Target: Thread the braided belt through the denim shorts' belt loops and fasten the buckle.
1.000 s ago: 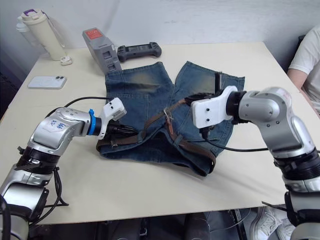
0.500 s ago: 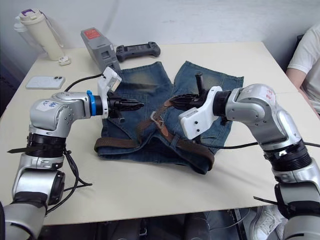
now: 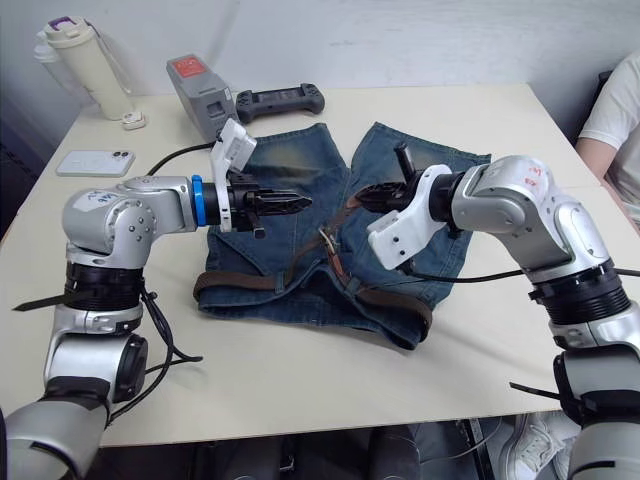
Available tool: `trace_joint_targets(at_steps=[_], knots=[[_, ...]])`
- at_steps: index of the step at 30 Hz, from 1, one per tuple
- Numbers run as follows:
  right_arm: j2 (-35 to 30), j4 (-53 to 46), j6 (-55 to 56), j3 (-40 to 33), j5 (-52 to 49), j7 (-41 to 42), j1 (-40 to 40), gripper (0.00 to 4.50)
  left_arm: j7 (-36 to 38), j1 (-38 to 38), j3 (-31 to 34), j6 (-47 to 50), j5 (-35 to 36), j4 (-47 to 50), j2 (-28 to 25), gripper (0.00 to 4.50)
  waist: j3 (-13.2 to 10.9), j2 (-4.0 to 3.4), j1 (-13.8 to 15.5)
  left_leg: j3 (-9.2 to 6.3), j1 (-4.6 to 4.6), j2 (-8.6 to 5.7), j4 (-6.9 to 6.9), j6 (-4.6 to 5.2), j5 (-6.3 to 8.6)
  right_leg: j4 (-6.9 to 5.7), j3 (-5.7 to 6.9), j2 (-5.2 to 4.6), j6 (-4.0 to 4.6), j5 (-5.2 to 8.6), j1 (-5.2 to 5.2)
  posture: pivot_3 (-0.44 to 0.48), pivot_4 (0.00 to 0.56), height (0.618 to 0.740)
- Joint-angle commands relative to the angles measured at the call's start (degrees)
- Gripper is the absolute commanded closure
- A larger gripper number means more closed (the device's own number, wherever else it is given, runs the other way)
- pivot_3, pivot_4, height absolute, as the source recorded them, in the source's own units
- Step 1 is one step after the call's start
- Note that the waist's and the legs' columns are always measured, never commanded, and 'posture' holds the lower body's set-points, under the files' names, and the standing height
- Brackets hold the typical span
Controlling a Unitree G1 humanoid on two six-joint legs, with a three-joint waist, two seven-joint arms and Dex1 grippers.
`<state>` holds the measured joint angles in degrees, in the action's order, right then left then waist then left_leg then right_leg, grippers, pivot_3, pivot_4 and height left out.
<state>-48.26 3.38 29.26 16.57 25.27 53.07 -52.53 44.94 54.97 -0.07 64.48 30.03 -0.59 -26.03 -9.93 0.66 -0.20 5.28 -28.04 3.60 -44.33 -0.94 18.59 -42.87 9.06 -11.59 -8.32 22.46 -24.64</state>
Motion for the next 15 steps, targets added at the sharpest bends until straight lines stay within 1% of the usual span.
trace_joint_targets(at_steps=[1,6,8,10,15], knots=[[0.54,-3.90,-3.72,-1.65,-1.52,0.77,0.25,4.50,-0.98,0.03,-1.46,-0.12,1.03,3.79,1.06,4.44,0.00,0.00,-0.01,-0.01,0.00,0.00,-0.01,0.00,0.00,-0.01,0.00,0.00,0.00,0.00,0.01,0.000,0.150,0.650],[0.91,-6.15,-6.56,-2.26,-2.05,0.93,0.98,4.50,-1.06,-1.76,-6.00,-2.78,-1.73,4.41,-0.04,4.44,0.00,0.00,-0.01,0.02,0.00,0.00,-0.01,0.00,0.00,-0.01,-0.01,0.00,0.00,0.00,0.00,0.000,0.150,0.650],[0.95,-7.04,-7.32,-2.39,-2.63,1.10,1.22,4.50,-1.05,-2.38,-8.72,-4.92,-3.97,3.73,-0.70,4.44,0.00,0.00,0.07,0.02,0.00,0.00,-0.01,0.00,0.00,-0.01,-0.01,0.00,0.00,0.00,-0.01,0.000,0.150,0.650],[0.95,-7.67,-7.85,-2.58,-3.18,1.26,1.46,4.50,-1.29,-2.77,-9.67,-5.51,-4.80,2.94,-0.69,4.44,0.00,0.00,0.15,0.00,-0.01,-0.01,-0.03,0.00,0.00,-0.01,0.00,0.00,0.00,0.00,0.00,0.000,0.150,0.650],[0.50,-8.57,-8.50,-3.27,-4.23,1.70,1.79,4.50,1.35,-4.08,-13.91,-6.81,-7.13,2.36,-4.19,4.44,0.01,-0.01,-0.02,0.02,0.01,-0.01,-0.03,0.00,0.00,-0.01,-0.01,0.00,0.00,0.00,0.00,0.000,0.150,0.650]])
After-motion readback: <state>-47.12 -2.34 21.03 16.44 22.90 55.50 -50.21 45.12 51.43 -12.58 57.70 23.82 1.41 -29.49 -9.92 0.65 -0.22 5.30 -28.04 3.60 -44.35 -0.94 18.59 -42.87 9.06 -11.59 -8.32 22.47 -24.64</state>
